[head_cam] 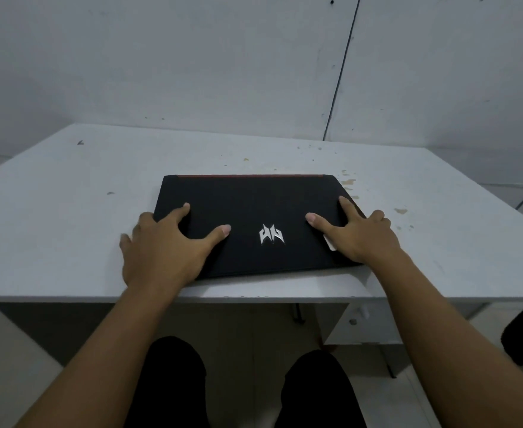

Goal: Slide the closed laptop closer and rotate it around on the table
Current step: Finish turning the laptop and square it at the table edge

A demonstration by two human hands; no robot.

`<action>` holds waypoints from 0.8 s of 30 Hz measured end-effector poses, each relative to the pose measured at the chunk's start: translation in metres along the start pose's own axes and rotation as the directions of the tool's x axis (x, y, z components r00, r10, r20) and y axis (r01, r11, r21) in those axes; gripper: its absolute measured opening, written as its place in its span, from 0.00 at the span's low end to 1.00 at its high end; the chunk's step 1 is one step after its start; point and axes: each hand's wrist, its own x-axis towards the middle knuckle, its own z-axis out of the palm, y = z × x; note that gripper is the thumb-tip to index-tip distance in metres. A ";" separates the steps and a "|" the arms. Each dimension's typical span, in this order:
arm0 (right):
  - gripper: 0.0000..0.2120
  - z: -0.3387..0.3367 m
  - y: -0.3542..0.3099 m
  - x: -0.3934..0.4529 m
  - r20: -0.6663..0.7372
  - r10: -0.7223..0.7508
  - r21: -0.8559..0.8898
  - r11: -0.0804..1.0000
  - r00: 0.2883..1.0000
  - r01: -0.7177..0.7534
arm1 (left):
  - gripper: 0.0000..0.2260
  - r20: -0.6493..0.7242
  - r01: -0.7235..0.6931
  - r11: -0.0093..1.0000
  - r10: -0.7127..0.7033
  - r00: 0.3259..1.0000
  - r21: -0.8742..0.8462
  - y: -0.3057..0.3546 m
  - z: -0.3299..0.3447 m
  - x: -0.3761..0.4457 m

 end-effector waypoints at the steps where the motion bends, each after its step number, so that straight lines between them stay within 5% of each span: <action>1: 0.53 0.004 -0.001 -0.007 -0.013 0.013 -0.005 1.000 1.000 -0.013 | 0.47 0.010 -0.013 1.000 0.013 1.000 -0.013 -0.005 -0.004 0.005; 10: 0.52 0.004 0.010 -0.022 0.004 -0.040 0.043 0.998 0.999 0.040 | 0.46 0.166 -0.158 0.982 0.173 0.971 -0.100 -0.031 -0.022 0.024; 15: 0.45 0.010 0.027 -0.026 -0.108 -0.112 0.115 0.986 0.988 0.124 | 0.51 0.364 -0.309 0.901 0.410 0.836 -0.304 -0.072 -0.047 0.026; 24: 0.44 0.018 0.018 -0.036 -0.117 -0.098 0.029 0.994 0.988 0.102 | 0.53 0.273 -0.407 0.865 0.484 0.831 -0.295 -0.085 -0.039 0.033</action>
